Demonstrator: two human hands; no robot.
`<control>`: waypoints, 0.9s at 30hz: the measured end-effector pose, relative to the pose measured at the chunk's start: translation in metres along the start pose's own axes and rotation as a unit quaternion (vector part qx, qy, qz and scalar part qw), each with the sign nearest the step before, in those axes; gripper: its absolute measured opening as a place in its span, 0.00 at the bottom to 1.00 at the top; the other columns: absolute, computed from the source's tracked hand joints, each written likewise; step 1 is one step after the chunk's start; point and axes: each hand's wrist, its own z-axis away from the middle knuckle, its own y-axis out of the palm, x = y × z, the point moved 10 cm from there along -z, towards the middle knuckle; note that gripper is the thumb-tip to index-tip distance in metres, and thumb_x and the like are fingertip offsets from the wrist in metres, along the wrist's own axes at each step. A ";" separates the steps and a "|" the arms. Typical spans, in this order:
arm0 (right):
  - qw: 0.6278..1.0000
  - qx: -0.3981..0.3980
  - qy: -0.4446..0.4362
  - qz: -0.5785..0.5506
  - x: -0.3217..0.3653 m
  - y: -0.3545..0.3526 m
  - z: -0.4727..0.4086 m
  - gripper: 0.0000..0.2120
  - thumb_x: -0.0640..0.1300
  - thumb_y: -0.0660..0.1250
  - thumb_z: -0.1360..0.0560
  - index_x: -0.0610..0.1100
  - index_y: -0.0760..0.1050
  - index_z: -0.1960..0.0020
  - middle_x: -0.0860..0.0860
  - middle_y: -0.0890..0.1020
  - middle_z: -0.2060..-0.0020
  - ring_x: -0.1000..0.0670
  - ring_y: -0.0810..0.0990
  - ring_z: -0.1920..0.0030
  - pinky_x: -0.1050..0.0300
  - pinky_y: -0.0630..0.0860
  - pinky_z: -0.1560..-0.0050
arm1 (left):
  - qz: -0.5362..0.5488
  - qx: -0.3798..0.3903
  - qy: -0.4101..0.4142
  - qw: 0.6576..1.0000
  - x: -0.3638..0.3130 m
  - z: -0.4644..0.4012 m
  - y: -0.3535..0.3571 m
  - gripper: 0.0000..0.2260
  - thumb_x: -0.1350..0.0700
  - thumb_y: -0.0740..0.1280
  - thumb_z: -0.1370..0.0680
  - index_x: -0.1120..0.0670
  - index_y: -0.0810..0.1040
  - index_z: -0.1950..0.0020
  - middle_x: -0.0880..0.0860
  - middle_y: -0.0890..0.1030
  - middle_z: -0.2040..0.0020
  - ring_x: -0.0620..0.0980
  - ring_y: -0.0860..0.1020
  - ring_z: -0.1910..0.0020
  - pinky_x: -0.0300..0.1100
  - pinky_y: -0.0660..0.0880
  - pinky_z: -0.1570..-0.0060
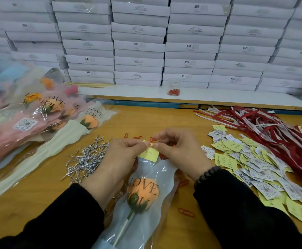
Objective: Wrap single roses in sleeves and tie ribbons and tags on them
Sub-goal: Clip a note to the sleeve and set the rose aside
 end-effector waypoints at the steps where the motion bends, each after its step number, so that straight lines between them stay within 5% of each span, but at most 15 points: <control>1: 1.000 0.001 -0.002 0.002 0.000 0.000 0.000 0.05 0.38 0.71 0.29 0.48 0.80 0.56 0.47 0.82 0.64 0.55 0.79 0.69 0.60 0.80 0.63 | -0.003 -0.002 -0.001 1.000 0.001 0.000 -0.001 0.08 0.59 0.69 0.26 0.58 0.83 0.64 0.57 0.79 0.70 0.48 0.71 0.76 0.34 0.65 0.78; 9: 1.000 0.021 0.000 -0.002 -0.001 0.004 0.002 0.07 0.37 0.69 0.27 0.48 0.81 0.59 0.58 0.78 0.74 0.60 0.76 0.72 0.66 0.76 0.66 | -0.010 0.006 -0.004 1.000 0.002 -0.002 0.000 0.07 0.59 0.70 0.27 0.59 0.83 0.64 0.62 0.79 0.65 0.52 0.71 0.72 0.37 0.65 0.73; 14: 1.000 0.029 -0.002 0.007 0.002 0.006 0.003 0.06 0.37 0.69 0.27 0.46 0.82 0.57 0.55 0.79 0.72 0.61 0.75 0.72 0.68 0.73 0.67 | -0.004 0.009 -0.009 1.000 0.005 -0.003 0.000 0.09 0.59 0.70 0.27 0.58 0.83 0.67 0.62 0.76 0.65 0.53 0.68 0.70 0.39 0.63 0.72; 18: 1.000 0.025 0.007 -0.009 0.003 0.003 0.003 0.09 0.37 0.68 0.27 0.49 0.81 0.59 0.57 0.79 0.70 0.63 0.75 0.71 0.67 0.75 0.66 | -0.005 0.050 -0.021 0.999 0.005 -0.002 0.006 0.08 0.56 0.69 0.26 0.60 0.83 0.59 0.60 0.76 0.65 0.49 0.69 0.73 0.38 0.65 0.74; 21: 0.997 0.023 0.029 -0.069 0.001 -0.003 0.003 0.07 0.33 0.67 0.27 0.42 0.81 0.57 0.52 0.79 0.70 0.62 0.73 0.73 0.70 0.73 0.69 | -0.026 0.119 -0.047 0.991 0.001 0.002 0.014 0.10 0.51 0.68 0.29 0.57 0.83 0.57 0.56 0.75 0.66 0.45 0.71 0.72 0.34 0.70 0.71; 24: 0.996 0.046 0.030 -0.069 0.005 -0.003 0.004 0.09 0.33 0.67 0.26 0.44 0.81 0.60 0.52 0.80 0.70 0.59 0.75 0.72 0.70 0.72 0.69 | -0.039 0.178 -0.088 0.979 0.000 0.006 0.014 0.19 0.48 0.70 0.35 0.58 0.81 0.50 0.55 0.80 0.62 0.47 0.78 0.66 0.38 0.77 0.63; 27: 0.997 0.013 0.031 -0.068 0.004 -0.015 0.002 0.10 0.34 0.67 0.26 0.47 0.80 0.62 0.54 0.80 0.70 0.62 0.76 0.72 0.70 0.73 0.70 | -0.067 0.200 -0.119 0.970 0.000 0.010 0.008 0.25 0.48 0.71 0.37 0.59 0.77 0.44 0.52 0.81 0.66 0.46 0.79 0.68 0.38 0.78 0.68</control>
